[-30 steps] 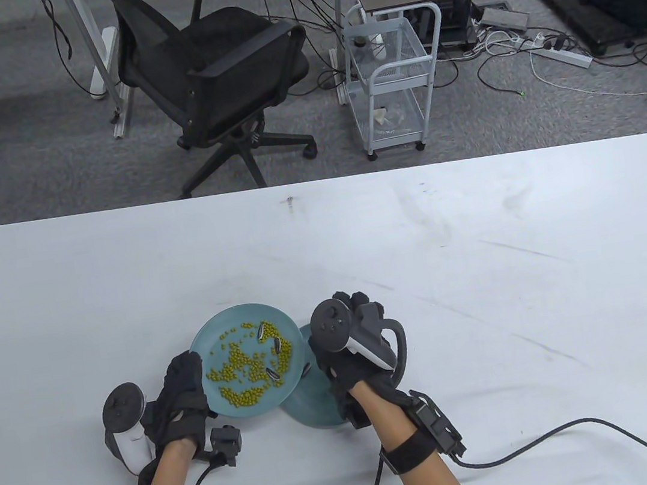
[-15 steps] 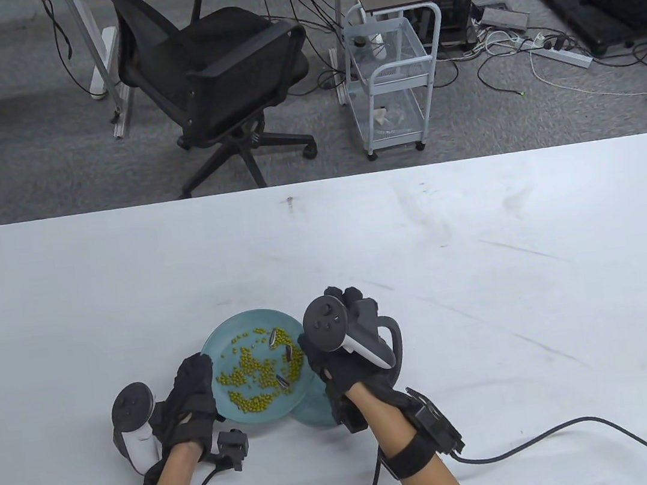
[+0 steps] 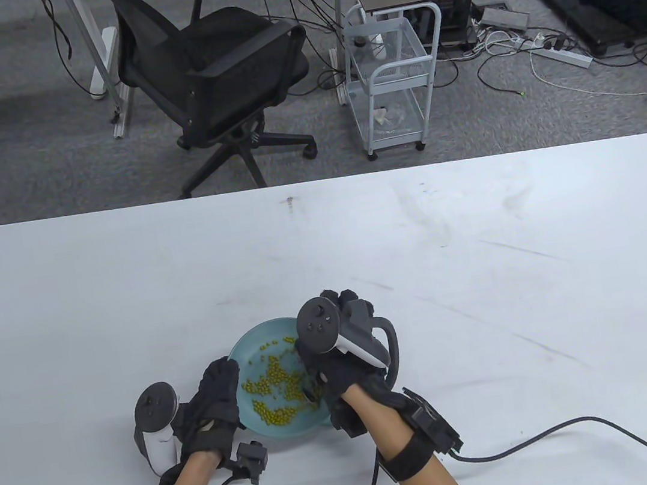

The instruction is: Pick sunflower seeds with hand pinch into plate

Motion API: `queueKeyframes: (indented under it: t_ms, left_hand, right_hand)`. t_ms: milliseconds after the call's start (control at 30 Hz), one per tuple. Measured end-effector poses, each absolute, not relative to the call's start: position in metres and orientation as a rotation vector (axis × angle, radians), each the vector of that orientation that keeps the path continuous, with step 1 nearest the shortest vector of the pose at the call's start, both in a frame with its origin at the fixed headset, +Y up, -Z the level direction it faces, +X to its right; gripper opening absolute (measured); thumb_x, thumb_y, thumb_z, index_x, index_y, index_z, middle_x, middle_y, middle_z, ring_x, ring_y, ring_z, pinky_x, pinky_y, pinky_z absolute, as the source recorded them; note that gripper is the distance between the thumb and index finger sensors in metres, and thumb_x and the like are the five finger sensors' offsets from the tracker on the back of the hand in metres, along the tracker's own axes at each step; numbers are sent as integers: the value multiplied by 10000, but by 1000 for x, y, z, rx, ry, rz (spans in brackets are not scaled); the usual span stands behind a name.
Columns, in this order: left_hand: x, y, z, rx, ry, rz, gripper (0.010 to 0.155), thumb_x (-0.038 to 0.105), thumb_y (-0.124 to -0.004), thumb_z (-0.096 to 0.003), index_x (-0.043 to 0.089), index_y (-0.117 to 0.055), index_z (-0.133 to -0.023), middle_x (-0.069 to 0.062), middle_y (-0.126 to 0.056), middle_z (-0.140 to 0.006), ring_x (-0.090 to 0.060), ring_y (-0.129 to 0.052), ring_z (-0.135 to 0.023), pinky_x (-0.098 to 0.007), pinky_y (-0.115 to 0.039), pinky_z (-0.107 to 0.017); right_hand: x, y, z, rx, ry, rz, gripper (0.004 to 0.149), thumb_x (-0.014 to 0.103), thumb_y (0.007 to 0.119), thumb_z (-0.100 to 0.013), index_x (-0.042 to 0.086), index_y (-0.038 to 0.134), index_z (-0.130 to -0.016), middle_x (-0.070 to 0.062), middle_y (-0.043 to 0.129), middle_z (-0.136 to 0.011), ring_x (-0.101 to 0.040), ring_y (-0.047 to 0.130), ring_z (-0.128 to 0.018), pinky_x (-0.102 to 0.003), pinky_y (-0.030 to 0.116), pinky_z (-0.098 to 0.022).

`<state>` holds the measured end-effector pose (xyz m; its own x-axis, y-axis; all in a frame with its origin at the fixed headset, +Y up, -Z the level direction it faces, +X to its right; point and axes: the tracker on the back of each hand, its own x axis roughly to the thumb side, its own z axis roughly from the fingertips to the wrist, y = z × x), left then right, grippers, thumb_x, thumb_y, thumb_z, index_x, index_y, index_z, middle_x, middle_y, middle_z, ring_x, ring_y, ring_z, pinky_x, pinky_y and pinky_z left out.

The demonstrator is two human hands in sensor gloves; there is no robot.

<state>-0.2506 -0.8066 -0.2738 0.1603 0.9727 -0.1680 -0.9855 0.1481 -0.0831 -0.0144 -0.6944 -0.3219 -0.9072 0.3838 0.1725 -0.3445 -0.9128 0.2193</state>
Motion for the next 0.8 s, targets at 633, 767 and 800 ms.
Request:
queueKeyframes:
  t_ms: [633,767,800]
  left_hand:
    - [-239,-806,-272,-204,44,1347,451,431,-617,-621,129,-566,-952,20,-916,-757,-139,-964,-187,-331,-821,-212]
    - [-236,-808,-272,-222,36,1356,450,432,-617,-621,129,-568,-952,23,-916,-757,-138,-965,-187,-331,-821,-212]
    - [-236,-808,-272,-223,35,1358,450,432,-616,-623,131,-566,-953,23,-914,-760,-138,-965,-190,-331,-820,-214]
  right_hand:
    - [-42,-706,-318,390,266,2963,365,211,909,-539,-62,893,-781,-370,443,-1124,-688,317,-983,-802,269,-647]
    - [-44,-705,-316,414,261,2985,343,193,920,-528,-57,904,-764,-365,460,-1122,-683,336,-988,-801,277,-650]
    - [-44,-704,-315,417,260,2981,344,194,921,-528,-55,903,-764,-365,459,-1122,-682,326,-988,-800,277,-651]
